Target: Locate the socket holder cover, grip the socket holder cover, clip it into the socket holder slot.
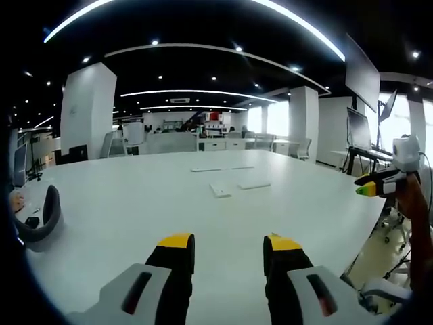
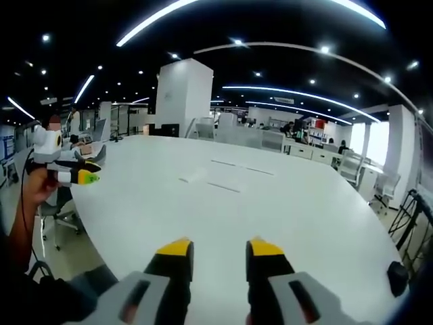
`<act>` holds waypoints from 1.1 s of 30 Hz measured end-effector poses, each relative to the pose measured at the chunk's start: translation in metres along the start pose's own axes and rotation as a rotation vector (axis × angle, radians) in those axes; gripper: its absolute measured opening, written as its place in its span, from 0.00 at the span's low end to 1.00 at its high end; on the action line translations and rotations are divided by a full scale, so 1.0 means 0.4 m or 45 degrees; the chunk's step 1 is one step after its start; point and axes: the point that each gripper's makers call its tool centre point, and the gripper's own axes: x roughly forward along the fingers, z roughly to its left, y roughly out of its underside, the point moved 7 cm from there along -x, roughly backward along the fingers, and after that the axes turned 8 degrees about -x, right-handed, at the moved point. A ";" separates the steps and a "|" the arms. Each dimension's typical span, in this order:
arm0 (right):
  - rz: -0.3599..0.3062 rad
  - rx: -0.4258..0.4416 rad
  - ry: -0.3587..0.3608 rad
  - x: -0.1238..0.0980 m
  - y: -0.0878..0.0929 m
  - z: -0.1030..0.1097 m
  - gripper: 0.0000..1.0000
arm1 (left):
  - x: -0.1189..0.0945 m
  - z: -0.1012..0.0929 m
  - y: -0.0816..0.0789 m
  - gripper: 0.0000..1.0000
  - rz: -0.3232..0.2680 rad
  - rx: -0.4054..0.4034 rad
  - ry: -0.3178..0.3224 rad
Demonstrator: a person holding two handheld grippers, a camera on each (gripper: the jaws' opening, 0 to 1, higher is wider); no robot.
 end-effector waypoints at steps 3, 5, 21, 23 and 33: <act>0.002 -0.031 -0.012 0.003 -0.003 0.003 0.32 | 0.001 0.000 0.000 0.41 0.004 0.002 0.003; 0.006 -0.038 -0.010 0.006 -0.006 -0.003 0.32 | -0.001 0.000 -0.001 0.41 0.002 0.004 0.002; -0.007 -0.027 -0.012 0.002 -0.015 -0.021 0.33 | 0.007 0.024 -0.020 0.41 0.003 0.016 -0.003; -0.027 -0.002 -0.012 -0.003 -0.020 -0.025 0.33 | 0.003 0.023 -0.018 0.41 0.002 0.012 -0.004; -0.020 -0.017 0.009 -0.007 -0.018 -0.025 0.32 | -0.006 -0.003 -0.004 0.41 -0.002 0.029 -0.001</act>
